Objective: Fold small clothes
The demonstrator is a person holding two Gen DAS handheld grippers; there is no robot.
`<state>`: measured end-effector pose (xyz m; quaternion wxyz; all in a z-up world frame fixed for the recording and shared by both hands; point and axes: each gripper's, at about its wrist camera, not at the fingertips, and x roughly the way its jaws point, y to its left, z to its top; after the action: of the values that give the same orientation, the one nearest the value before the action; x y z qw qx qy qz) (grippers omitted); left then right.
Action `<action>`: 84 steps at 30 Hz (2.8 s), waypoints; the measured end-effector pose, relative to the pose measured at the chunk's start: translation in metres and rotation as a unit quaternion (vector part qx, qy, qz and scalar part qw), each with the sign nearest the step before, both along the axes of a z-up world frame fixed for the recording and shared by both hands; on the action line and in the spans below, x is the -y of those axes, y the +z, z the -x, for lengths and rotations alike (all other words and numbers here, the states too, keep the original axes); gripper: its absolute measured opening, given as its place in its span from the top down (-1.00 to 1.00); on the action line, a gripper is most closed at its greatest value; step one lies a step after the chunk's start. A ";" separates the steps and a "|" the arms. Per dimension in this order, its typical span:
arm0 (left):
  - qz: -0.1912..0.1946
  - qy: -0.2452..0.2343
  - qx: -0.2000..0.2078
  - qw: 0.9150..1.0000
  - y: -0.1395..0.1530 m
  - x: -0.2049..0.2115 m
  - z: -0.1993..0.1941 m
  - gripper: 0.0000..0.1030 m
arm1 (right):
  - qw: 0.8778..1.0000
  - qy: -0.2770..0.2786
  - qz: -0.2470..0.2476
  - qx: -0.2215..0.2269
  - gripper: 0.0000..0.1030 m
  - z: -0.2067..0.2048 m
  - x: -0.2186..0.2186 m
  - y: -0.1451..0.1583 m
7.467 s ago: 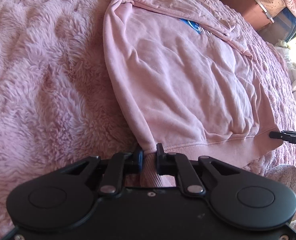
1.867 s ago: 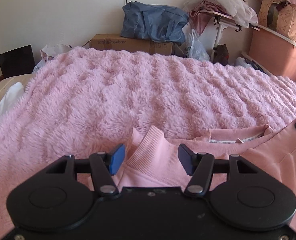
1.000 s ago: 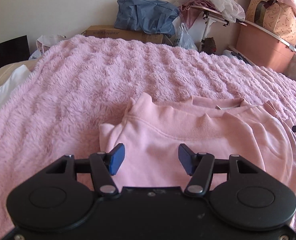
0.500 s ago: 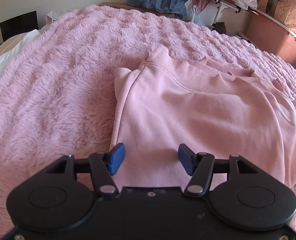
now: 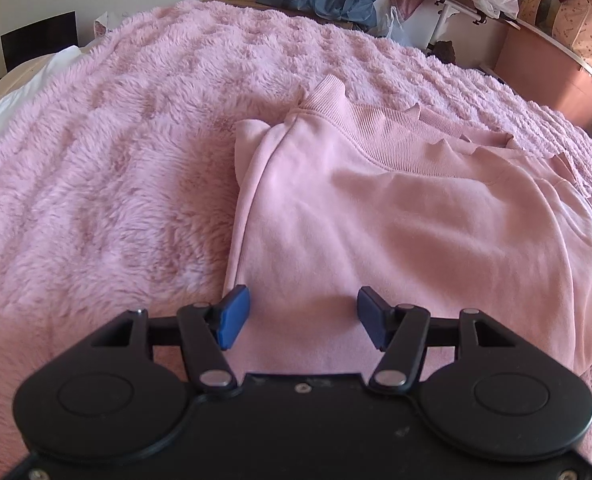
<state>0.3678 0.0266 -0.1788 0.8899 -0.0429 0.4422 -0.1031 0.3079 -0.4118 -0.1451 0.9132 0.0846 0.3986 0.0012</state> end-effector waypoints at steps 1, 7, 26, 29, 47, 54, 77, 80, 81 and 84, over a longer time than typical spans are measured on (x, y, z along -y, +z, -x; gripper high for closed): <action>0.001 0.001 -0.002 1.000 -0.004 0.000 -0.001 -0.24 | 1.000 -0.001 -0.004 -0.004 0.82 -0.001 0.000 -0.004; 0.005 0.003 -0.007 1.000 0.002 0.000 -0.004 -0.25 | 0.997 0.004 0.073 -0.009 0.41 0.000 -0.024 -0.003; 0.040 -0.010 0.037 0.998 0.086 -0.059 -0.053 -0.25 | 0.873 0.351 0.304 0.151 -0.81 0.108 -0.345 0.045; 0.060 -0.018 0.023 0.998 0.085 -0.062 -0.070 -0.25 | 0.859 0.373 0.317 0.152 0.01 0.110 -0.384 0.033; 0.116 -0.010 -0.058 0.992 0.005 -0.072 -0.130 -0.25 | 0.798 0.444 0.383 0.141 0.27 0.116 -0.477 -0.023; 0.193 -0.034 -0.092 0.976 -0.018 -0.052 -0.154 -0.22 | 0.794 0.431 0.406 0.139 0.26 0.111 -0.487 -0.037; 0.212 -0.059 -0.091 0.971 0.018 -0.036 -0.154 0.68 | 0.881 0.369 0.266 0.132 0.60 0.105 -0.470 0.008; 0.218 -0.085 -0.076 0.969 0.048 -0.018 -0.151 0.68 | 0.890 0.346 0.249 0.158 0.62 0.113 -0.458 0.026; 0.212 -0.095 -0.069 0.970 0.061 -0.008 -0.150 0.68 | 0.895 0.336 0.243 0.167 0.63 0.115 -0.452 0.033; 0.202 -0.116 -0.058 0.971 0.093 0.027 -0.147 0.69 | 0.906 0.302 0.222 0.195 0.65 0.117 -0.425 0.057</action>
<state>0.5152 0.0000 -0.0854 0.8174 -0.1760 0.4652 -0.2906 0.1906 0.0136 -0.0878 0.9238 -0.2467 0.2089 0.2051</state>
